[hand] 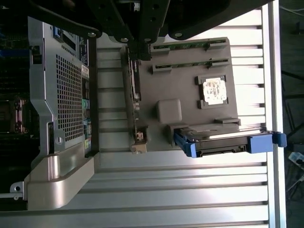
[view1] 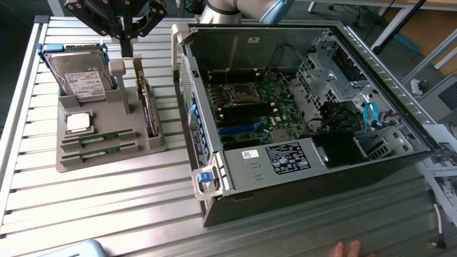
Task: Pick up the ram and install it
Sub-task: 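Reach for the ram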
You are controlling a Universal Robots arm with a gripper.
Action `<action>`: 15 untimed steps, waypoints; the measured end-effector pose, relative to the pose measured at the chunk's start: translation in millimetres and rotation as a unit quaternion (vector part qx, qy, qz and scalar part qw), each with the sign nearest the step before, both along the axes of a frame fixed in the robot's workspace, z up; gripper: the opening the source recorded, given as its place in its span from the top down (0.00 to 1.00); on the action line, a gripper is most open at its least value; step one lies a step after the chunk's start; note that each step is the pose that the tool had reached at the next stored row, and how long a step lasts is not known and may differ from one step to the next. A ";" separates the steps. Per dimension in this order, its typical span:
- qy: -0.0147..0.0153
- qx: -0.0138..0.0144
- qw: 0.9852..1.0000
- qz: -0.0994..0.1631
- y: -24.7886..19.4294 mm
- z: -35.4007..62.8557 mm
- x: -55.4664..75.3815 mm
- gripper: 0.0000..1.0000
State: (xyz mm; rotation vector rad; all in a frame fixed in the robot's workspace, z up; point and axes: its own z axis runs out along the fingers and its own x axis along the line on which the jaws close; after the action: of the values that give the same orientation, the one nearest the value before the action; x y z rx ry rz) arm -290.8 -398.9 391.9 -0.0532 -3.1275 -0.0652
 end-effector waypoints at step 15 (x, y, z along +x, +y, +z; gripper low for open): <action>0.000 0.000 1.000 0.001 0.0 0.0 -17.9 0.89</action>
State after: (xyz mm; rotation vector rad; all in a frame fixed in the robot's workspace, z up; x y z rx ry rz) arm -308.7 -398.9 391.9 -0.0500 -3.1274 -0.0652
